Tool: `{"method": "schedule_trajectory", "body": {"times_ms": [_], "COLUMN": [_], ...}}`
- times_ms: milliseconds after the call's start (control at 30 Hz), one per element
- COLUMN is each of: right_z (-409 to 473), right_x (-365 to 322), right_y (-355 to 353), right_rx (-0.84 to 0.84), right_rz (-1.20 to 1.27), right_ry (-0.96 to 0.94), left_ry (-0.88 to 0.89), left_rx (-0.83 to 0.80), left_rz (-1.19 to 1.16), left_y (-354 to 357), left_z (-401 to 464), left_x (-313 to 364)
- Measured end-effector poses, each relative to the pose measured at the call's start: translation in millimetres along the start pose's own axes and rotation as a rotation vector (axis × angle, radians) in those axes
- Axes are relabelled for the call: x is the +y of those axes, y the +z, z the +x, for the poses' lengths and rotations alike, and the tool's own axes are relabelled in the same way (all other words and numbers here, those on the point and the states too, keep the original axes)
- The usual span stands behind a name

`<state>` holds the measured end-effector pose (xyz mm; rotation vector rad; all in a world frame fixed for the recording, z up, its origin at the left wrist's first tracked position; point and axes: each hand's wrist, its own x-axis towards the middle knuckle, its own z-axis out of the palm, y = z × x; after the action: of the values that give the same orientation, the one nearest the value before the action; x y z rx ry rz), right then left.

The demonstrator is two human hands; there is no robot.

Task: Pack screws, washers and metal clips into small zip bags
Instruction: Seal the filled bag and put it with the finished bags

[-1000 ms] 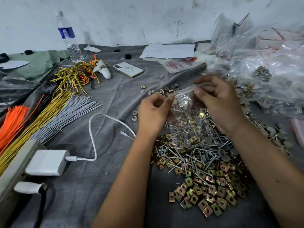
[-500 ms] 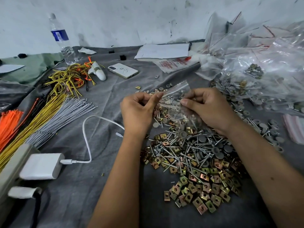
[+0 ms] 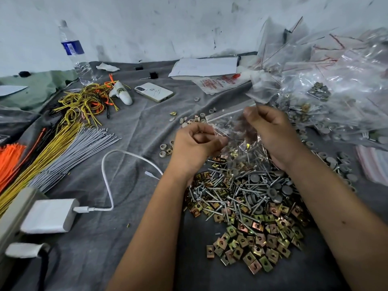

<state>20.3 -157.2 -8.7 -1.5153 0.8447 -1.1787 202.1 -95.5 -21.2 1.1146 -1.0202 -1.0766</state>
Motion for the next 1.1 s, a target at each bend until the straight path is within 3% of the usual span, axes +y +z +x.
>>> {"method": "schedule_trajectory", "body": {"times_ms": [200,333,433,533,700,867,1100], "right_z": [2,1,-2,-4,0,-1,-5], "right_x": [-1,-2,-1,4,3,-1,-2], "right_y": [-3,-3,-1,4,1,8,15], "right_rx": [0.075,0.013,-0.12,-0.129,-0.002,0.0,-0.028], "right_rz": [0.113,0.134,-0.001,-0.164,-0.204,-0.389,-0.515], "right_ry": [-0.043,-0.032,-0.059,-0.112,-0.191,-0.356,-0.411], "left_ry": [-0.014,-0.041,0.095,0.211,0.232,0.3,0.288], "left_rx": [-0.17,-0.12,0.012,0.016,0.034,-0.01,-0.032], "left_rz": [0.002,-0.004,0.043,0.148,0.32,0.441,0.386], "left_y": [-9,-6,-2,-1,-3,6,7], "left_z": [2,0,2,4,4,0,0], "left_x": [4,4,3,0,-2,-2,-1]}}
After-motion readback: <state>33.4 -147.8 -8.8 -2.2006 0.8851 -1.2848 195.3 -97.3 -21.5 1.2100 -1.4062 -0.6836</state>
